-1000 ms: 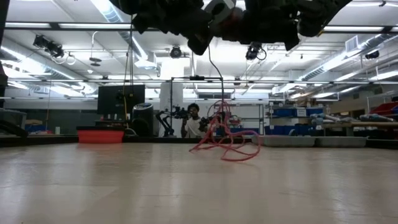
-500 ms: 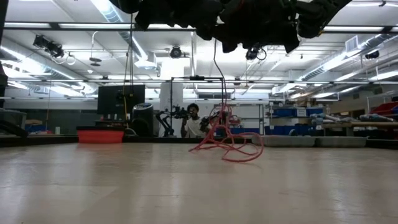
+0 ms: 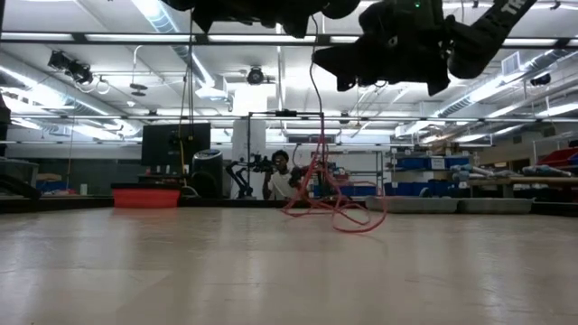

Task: Coil cords
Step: Coil the red wire onto the black spool

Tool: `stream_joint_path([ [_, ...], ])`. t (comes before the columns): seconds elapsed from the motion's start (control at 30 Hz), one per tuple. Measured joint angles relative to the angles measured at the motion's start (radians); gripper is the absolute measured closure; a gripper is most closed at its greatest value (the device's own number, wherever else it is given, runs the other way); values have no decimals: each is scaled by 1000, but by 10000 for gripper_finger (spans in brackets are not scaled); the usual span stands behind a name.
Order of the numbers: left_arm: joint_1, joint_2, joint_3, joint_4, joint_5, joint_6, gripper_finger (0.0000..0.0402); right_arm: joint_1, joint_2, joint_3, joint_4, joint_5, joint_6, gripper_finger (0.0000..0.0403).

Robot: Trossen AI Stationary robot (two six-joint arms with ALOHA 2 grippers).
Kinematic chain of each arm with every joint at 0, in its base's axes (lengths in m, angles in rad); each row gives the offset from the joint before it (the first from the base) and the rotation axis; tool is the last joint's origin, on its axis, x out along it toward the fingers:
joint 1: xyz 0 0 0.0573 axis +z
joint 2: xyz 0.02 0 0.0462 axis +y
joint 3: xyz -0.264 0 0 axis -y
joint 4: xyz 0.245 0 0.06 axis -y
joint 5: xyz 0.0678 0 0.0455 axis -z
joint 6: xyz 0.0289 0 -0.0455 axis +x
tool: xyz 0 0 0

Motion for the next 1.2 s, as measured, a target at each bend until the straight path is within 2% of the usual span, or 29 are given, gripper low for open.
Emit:
stream_joint_path([
  [0.3, 0, 0, 0, 80, -30, 0, 401, 11, 20, -12, 4, 18, -5, 351],
  [0.77, -1, 0, 0, 108, -75, -4, 401, 11, 111, -12, 75, 27, 9, 361],
  [0.9, -1, 0, 0, 103, -111, -2, 401, 11, 105, -12, 30, 10, 19, 395],
  [1.03, -1, -9, 0, 58, -142, -4, 401, 11, 94, -40, -53, 3, 19, 397],
  [1.2, -1, -30, 0, -20, -225, -2, 401, 11, 63, -91, -71, -1, 17, 399],
])
